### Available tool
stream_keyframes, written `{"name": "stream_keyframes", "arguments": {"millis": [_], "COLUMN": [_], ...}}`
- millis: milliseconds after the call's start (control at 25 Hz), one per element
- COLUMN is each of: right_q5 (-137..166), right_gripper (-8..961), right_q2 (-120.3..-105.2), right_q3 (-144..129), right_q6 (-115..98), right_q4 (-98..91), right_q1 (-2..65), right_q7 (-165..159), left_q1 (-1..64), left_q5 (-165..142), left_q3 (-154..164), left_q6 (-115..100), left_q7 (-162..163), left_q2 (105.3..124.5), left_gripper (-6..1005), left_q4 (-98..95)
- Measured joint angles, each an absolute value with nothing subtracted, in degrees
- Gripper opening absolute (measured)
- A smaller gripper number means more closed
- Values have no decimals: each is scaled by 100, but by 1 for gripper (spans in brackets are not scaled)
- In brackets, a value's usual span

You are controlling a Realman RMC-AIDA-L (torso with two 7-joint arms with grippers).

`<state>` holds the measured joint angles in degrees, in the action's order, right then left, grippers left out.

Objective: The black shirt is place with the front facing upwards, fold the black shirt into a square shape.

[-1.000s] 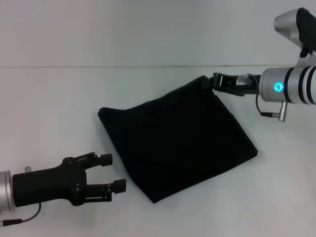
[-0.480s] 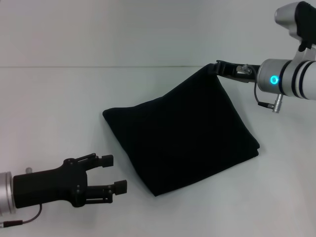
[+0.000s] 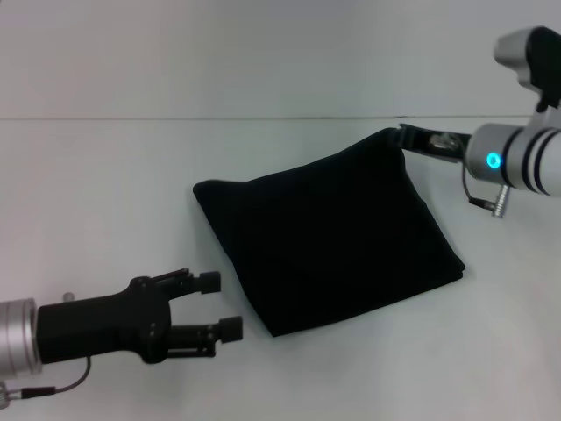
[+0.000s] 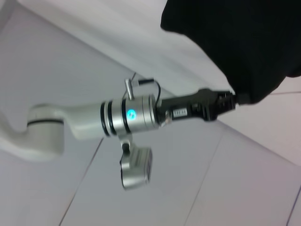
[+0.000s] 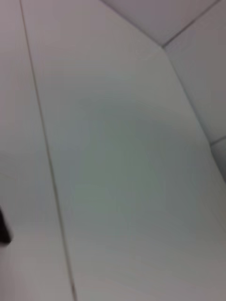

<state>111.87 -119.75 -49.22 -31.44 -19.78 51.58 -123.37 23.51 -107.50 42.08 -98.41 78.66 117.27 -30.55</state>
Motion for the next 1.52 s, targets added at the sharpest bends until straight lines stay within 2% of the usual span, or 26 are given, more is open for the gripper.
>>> {"name": "stream_keyframes", "arguments": {"millis": [200,400,600,800,920,1240,1520], "right_q5": [11054,10069,8929,8850,8924,9386,9453], "right_gripper": [71,293,532,640,705,925,917], "right_q2": [-11959,-11946,-11756,-11540,-11484,-11588,-11639], "right_q3": [-4895,-4884,-4802,-4627,-4653,-4629,-4615], "right_q6": [-3174,-3752,-5053,-6410,-7050,-7795,-7914], "right_q4": [-2166,-2740,-2839,-2833,-2796,-2792,-2739], "right_q1": [4811,4116,3491,3012,2778,2342,2173], "right_q7": [-12341,-11631,-10001,-8796,-8132,-6878,-6692], "left_q1": [2567,2656,2785,3003,3137,3696,4045], "left_q5": [-10736,-10698,-10704,-10726,-10716,-11143,-11418], "left_q3": [3832,3714,3658,3654,3655,4066,4234], "left_q6": [-9821,-9792,-9746,-9452,-8873,-7288,-6817], "left_q7": [7963,8579,9571,10785,11356,13026,13822], "left_q2": [11731,11702,11605,11472,11443,11368,11351], "left_gripper": [952,952,952,952,952,951,951], "left_q4": [-2609,-2516,-2508,-2504,-2504,-2478,-2033]}}
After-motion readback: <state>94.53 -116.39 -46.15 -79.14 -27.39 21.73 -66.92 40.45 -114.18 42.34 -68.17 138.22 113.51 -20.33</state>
